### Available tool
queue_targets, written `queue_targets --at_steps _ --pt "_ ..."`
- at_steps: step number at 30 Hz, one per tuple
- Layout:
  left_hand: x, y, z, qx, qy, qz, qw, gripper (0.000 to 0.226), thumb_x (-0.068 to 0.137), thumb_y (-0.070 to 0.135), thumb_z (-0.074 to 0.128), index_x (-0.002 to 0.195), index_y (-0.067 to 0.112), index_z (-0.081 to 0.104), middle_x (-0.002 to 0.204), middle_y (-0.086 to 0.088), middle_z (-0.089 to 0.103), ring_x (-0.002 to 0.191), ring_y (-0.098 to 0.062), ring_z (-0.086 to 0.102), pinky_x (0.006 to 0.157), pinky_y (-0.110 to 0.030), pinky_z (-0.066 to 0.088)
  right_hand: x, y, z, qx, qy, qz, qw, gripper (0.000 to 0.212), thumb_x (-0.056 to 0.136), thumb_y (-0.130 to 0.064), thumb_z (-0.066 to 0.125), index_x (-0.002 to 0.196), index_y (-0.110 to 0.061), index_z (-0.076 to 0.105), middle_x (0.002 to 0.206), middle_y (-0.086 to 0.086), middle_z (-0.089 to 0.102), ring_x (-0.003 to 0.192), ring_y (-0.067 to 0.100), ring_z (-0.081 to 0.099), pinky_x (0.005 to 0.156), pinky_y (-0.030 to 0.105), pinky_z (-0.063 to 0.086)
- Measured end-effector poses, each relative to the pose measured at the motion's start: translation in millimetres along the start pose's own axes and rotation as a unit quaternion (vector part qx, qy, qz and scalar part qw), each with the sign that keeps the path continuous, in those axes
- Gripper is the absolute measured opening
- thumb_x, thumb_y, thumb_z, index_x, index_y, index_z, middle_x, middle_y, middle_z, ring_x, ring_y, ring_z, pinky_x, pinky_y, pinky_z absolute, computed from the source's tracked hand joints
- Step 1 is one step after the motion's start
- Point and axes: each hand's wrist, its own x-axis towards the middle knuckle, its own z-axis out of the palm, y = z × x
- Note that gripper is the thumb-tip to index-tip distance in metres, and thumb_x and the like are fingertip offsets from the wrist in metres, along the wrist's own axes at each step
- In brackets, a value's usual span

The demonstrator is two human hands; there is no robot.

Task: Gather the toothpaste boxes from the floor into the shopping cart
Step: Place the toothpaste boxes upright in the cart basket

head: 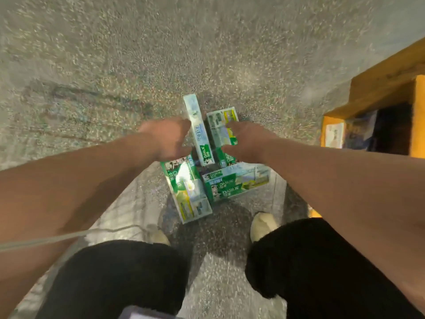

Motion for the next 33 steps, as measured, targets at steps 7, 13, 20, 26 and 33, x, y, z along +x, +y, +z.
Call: queue_targets --at_steps 7,13,20,26,33 --pt "117 9 103 0.038 0.056 0.022 0.997 0.074 0.083 0.023 0.076 0.146 0.024 0.039 0.135 -0.003 0.048 0.117 -0.027 0.055 0.074 -0.039 0.058 128 42 75 -0.003 0.04 -0.024 0.999 0.079 0.096 -0.054 0.058 0.16 -0.025 0.022 0.163 0.003 0.033 0.143 0.029 0.039 0.117 0.045 0.035" --pt "162 10 134 0.181 0.061 0.053 0.98 0.081 0.086 0.02 0.072 0.154 0.039 0.031 0.168 0.001 0.012 0.151 -0.041 0.007 0.123 -0.063 0.011 163 47 100 0.016 0.002 -0.031 0.999 0.058 0.089 -0.039 0.066 0.142 -0.026 0.047 0.137 0.0 0.054 0.116 0.024 0.055 0.103 0.045 0.049" --pt "178 28 133 0.194 0.063 0.032 0.978 0.06 0.09 0.024 0.071 0.145 0.031 0.051 0.155 -0.001 0.043 0.154 -0.036 0.012 0.121 -0.068 -0.001 155 53 139 -0.12 -0.207 -0.034 0.97 0.084 0.068 -0.026 0.087 0.14 -0.015 0.044 0.131 0.006 0.055 0.111 0.029 0.058 0.097 0.049 0.052" --pt "187 21 133 0.181 0.046 0.054 0.981 0.058 0.085 0.035 0.077 0.138 0.031 0.056 0.142 0.002 0.053 0.146 -0.028 0.033 0.12 -0.069 0.002 170 50 152 -0.253 -0.224 -0.041 0.94 0.06 0.073 -0.017 0.085 0.128 -0.013 0.062 0.121 0.005 0.065 0.101 0.026 0.065 0.086 0.043 0.057" --pt "169 21 129 0.157 0.027 0.027 0.987 0.063 0.078 0.05 0.082 0.131 0.027 0.058 0.125 0.005 0.06 0.133 -0.026 0.047 0.122 -0.064 0.005 161 61 152 -0.191 -0.175 -0.062 0.964 0.057 0.066 -0.026 0.087 0.12 -0.019 0.068 0.112 0.001 0.068 0.101 0.024 0.065 0.088 0.042 0.058"
